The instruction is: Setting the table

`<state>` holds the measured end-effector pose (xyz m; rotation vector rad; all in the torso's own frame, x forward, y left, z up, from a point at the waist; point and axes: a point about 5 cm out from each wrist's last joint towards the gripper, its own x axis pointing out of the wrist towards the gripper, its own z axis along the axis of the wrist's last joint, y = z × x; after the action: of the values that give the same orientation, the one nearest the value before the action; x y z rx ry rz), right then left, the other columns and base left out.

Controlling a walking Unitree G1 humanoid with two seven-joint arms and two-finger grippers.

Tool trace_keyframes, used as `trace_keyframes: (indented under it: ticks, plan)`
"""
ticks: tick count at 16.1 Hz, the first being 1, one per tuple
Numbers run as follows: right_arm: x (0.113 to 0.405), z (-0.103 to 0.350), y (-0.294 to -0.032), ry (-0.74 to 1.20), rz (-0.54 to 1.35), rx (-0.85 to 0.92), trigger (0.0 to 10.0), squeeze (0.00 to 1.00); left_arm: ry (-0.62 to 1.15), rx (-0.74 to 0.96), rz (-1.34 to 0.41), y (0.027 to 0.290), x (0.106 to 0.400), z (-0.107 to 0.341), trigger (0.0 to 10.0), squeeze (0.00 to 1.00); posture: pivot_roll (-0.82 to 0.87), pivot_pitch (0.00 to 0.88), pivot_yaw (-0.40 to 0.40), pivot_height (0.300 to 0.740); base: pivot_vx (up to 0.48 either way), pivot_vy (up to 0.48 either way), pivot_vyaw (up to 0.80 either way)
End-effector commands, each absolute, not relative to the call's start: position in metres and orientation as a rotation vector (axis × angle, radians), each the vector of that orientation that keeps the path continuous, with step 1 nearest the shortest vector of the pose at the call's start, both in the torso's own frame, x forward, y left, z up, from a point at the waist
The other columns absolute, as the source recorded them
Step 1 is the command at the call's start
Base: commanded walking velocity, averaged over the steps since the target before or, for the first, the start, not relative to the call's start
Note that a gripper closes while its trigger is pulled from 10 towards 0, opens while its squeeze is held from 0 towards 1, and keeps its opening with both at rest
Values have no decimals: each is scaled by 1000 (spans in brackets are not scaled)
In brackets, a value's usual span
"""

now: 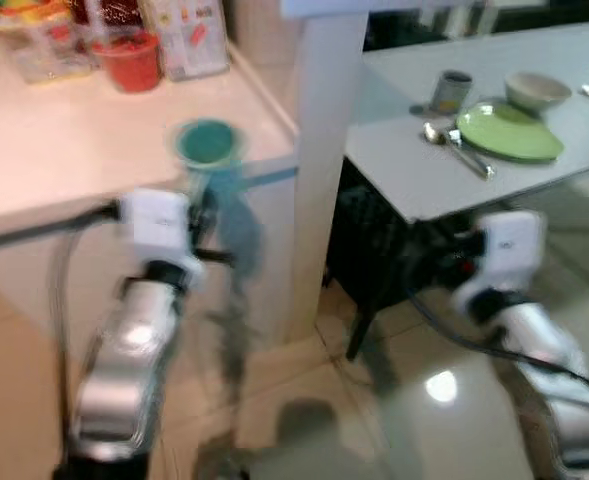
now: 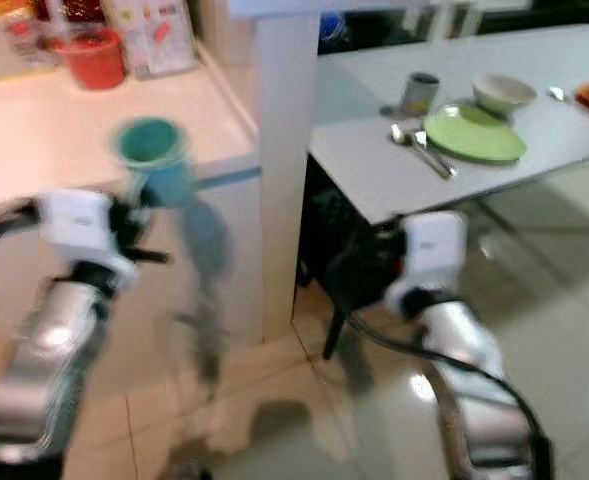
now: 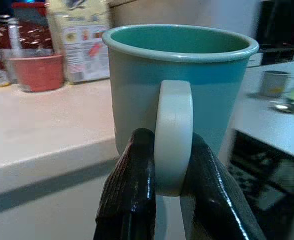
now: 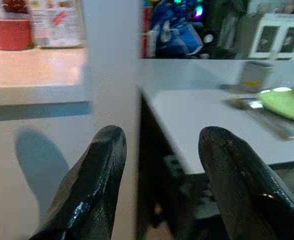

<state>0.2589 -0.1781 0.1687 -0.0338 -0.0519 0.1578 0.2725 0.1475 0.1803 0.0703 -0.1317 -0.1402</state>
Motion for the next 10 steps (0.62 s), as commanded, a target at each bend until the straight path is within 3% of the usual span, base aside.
trace_keyframes:
  ticks: [1, 4, 10]
  plan:
    - [261, 172, -178, -68, 156, -28, 10000, 0, -149, 94, -123, 151, 271, 184, 10000, 0, 30, 46, -9, 740, 0, -461, 750]
    - [260, 170, -176, -65, 153, -38, 10000, 0, -153, 96, -116, 154, 275, 185, 10000, 0, 17, 42, 0, 740, 0, -463, 748]
    - [255, 162, -180, -39, 130, -40, 10000, 0, -151, 97, -106, 155, 274, 184, 10000, 0, 21, 43, -7, 740, 0, -461, 0]
